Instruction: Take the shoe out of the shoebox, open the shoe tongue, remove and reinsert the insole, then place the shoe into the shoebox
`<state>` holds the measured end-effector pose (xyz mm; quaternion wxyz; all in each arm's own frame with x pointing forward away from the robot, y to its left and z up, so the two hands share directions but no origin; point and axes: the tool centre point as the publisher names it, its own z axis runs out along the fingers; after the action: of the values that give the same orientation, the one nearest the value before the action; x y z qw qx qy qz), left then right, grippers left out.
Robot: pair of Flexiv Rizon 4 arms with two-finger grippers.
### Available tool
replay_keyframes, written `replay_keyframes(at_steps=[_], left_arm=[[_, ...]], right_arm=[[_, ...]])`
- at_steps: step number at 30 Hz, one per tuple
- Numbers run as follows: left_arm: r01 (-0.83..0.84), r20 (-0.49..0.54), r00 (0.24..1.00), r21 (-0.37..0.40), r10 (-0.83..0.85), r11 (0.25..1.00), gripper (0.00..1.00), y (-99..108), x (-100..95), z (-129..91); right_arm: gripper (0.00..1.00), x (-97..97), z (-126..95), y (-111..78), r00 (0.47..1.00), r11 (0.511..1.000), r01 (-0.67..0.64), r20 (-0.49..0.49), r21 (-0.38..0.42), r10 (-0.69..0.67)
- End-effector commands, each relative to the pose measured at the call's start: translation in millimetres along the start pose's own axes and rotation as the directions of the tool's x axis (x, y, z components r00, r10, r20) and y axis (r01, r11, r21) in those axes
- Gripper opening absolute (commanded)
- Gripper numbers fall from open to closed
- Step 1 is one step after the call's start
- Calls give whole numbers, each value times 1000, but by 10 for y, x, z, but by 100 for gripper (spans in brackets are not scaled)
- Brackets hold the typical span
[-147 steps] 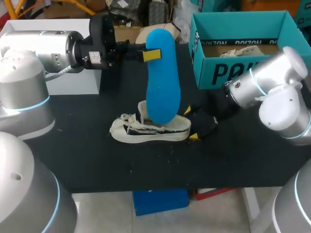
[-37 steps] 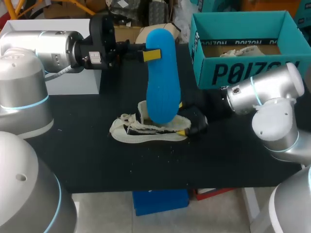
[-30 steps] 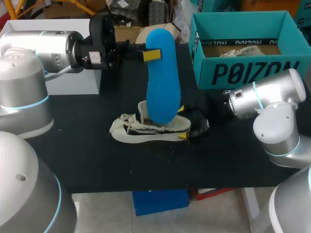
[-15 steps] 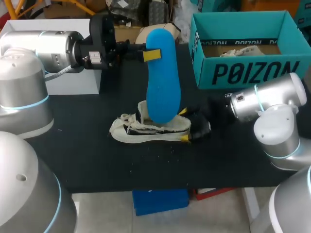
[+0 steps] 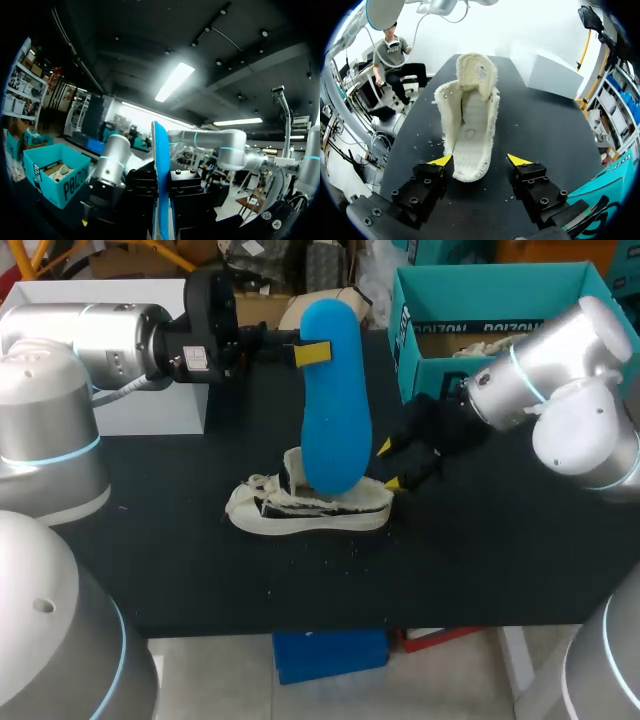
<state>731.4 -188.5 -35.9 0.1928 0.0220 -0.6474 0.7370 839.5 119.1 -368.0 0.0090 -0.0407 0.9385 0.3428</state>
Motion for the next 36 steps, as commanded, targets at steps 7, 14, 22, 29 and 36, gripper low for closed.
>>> replay_keyframes(at_steps=[7,14,22,29,36], left_arm=[[-1,1,1000,0,1,1000,0,11,-3,7],[-1,1,1000,0,1,1000,0,11,-3,7],[-1,1,1000,0,1,1000,0,11,-3,7],[-1,1,1000,0,1,1000,0,11,-3,7],[-1,1,1000,0,1,1000,0,11,-3,7]], right_arm=[[55,-151,159,239,994,944,29,-108,327,8],[49,-138,236,323,993,933,11,-110,359,31],[53,-142,357,457,992,932,5,-116,363,40],[58,-202,471,555,992,928,10,-117,374,37],[56,-207,658,582,992,931,4,-118,365,42]])
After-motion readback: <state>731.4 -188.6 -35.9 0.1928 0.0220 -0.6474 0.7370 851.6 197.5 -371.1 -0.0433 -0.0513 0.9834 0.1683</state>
